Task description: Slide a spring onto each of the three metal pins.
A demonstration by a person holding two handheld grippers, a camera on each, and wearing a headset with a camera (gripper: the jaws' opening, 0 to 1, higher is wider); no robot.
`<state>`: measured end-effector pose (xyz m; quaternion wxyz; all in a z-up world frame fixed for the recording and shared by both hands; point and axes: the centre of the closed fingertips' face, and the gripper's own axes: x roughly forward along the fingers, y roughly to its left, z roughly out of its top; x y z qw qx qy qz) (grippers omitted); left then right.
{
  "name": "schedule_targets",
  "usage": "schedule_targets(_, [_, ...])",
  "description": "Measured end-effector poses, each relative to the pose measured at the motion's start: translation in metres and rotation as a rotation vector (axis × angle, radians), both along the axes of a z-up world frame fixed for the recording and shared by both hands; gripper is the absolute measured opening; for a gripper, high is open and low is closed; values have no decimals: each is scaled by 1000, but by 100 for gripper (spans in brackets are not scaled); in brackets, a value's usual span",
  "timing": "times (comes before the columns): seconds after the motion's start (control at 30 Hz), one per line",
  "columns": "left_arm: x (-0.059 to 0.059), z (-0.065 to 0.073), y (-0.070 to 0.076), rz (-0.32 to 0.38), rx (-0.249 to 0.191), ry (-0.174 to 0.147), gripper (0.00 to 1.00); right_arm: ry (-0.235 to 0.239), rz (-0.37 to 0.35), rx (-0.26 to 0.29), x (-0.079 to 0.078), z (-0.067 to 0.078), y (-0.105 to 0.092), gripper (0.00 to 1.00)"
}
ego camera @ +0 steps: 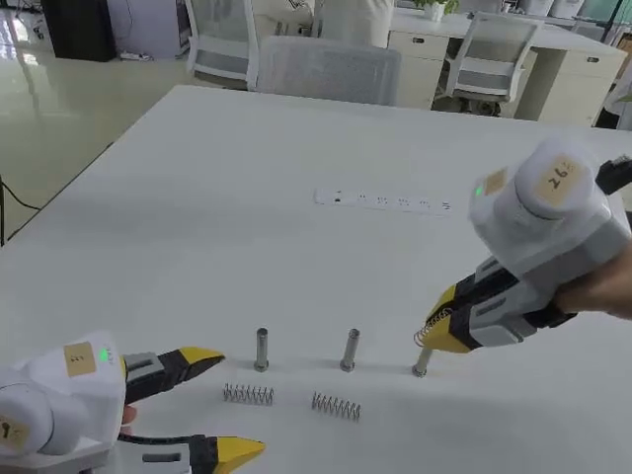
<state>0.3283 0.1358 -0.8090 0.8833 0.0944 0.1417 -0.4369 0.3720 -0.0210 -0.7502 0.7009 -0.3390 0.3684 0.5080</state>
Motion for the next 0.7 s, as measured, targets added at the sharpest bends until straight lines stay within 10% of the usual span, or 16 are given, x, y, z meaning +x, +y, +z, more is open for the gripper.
schedule_targets(0.7, [1, 0, 2, 6, 0, -4, 58, 50, 6, -162, 28, -29, -19, 9])
